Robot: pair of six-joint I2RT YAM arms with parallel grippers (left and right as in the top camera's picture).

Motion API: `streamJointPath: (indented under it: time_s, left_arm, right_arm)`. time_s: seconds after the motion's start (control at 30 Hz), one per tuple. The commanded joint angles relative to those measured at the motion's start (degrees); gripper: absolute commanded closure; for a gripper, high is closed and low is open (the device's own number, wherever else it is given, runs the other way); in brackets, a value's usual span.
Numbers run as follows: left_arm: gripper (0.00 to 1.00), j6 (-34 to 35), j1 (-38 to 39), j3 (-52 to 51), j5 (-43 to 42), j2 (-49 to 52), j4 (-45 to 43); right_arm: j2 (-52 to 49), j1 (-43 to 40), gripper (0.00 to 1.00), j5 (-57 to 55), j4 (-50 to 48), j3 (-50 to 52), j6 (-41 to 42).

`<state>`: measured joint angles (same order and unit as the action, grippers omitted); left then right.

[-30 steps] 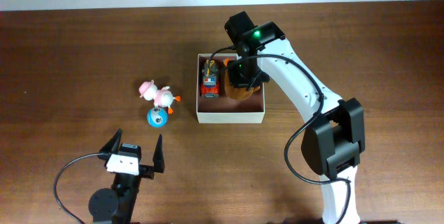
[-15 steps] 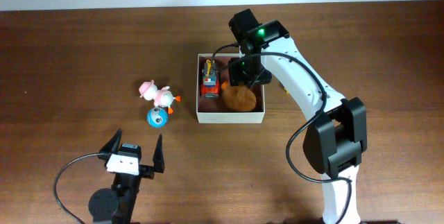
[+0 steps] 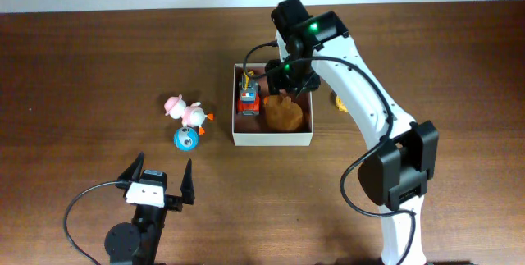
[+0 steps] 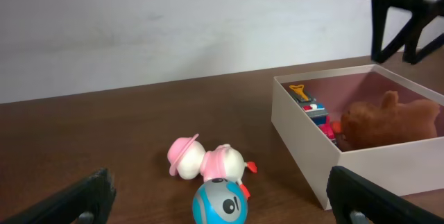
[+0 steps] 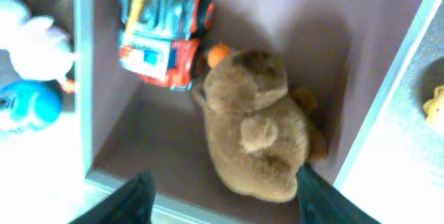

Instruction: Pack container

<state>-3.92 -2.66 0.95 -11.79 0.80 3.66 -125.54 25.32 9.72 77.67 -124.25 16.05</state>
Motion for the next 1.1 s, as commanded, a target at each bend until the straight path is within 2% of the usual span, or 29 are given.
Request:
streamJointPath:
  time_s: [0.0,0.07,0.17,0.2,0.23,0.27,0.4,0.57,0.83,1.07]
  left_arm:
    - [0.00,-0.9,-0.1,-0.4,0.0,-0.5,-0.1]
    - [0.00,-0.9,-0.1,-0.4,0.0,-0.4,-0.1]
    - [0.00,-0.9,-0.1,-0.4,0.0,-0.5,-0.1]
    - [0.01,-0.9,-0.1,-0.4,0.0,-0.5,-0.1]
    - [0.00,-0.9,-0.1,-0.4,0.0,-0.5,-0.1]
    - [0.00,-0.9,-0.1,-0.4,0.0,-0.5,-0.1]
    - [0.01,-0.9,-0.1,-0.4,0.0,-0.5,-0.1]
    - [0.00,-0.9,-0.1,-0.4,0.0,-0.5,-0.1]
    - [0.01,-0.9,-0.1,-0.4,0.0,-0.5,-0.1]
    - [0.00,-0.9,-0.1,-0.4,0.0,-0.5,-0.1]
  right_arm:
    - [-0.3,2.2,0.43,2.2,1.7,-1.4,-1.8]
    - [-0.5,3.8,0.46,1.7,2.3,-0.9,-2.6]
    - [-0.5,6.1,0.58,-0.1,2.4,0.0,-2.5]
    - [-0.5,6.6,0.64,-0.5,2.4,0.3,-2.5]
    - [-0.5,7.3,0.80,-1.4,2.6,1.0,-2.2]
    - [-0.5,7.4,0.85,-1.7,2.8,1.5,-2.1]
    - [-0.5,7.4,0.93,-1.8,2.9,4.4,-2.1]
    - [-0.5,7.3,0.96,-2.6,1.0,9.3,-2.1]
    - [-0.5,7.3,0.96,-5.4,-2.9,11.9,-2.1]
    - [-0.5,7.3,0.96,-5.9,-8.6,18.9,-2.1]
